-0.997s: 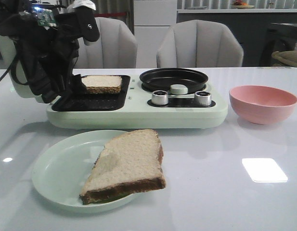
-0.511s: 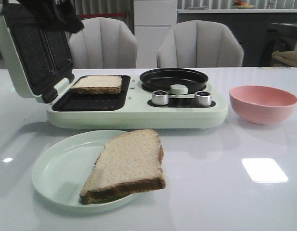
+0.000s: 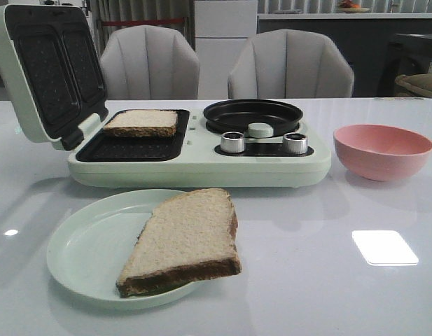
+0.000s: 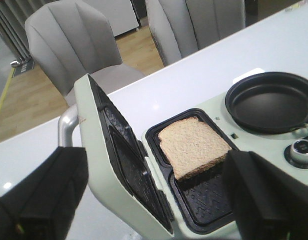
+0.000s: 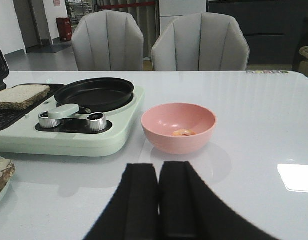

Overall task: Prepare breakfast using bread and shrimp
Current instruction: 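Withdraw the left gripper upward away from the sandwich maker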

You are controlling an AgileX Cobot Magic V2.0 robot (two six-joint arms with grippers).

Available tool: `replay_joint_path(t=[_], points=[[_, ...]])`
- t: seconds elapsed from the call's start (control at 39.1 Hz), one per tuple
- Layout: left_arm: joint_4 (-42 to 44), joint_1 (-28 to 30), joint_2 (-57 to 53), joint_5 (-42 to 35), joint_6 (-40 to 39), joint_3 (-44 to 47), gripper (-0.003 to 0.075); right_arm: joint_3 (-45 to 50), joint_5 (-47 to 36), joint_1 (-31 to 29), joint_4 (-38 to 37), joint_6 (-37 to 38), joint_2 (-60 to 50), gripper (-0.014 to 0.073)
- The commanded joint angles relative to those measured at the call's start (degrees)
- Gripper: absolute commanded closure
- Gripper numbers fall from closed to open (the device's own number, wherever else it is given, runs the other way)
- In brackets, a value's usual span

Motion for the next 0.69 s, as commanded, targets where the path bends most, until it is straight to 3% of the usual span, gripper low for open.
replay_joint_path(t=[0.0, 0.66], points=[[-5.00, 1.20, -6.43, -4.91, -0.85, 1.56, 0.0136, -0.92, -4.96, -0.34, -0.65, -0.14, -1.18, 0.0442], [-10.76, 1.86, -49.07, 2.07, -0.85, 23.12, 0.0137, -0.92, -4.96, -0.34, -0.65, -0.14, -1.18, 0.0442]])
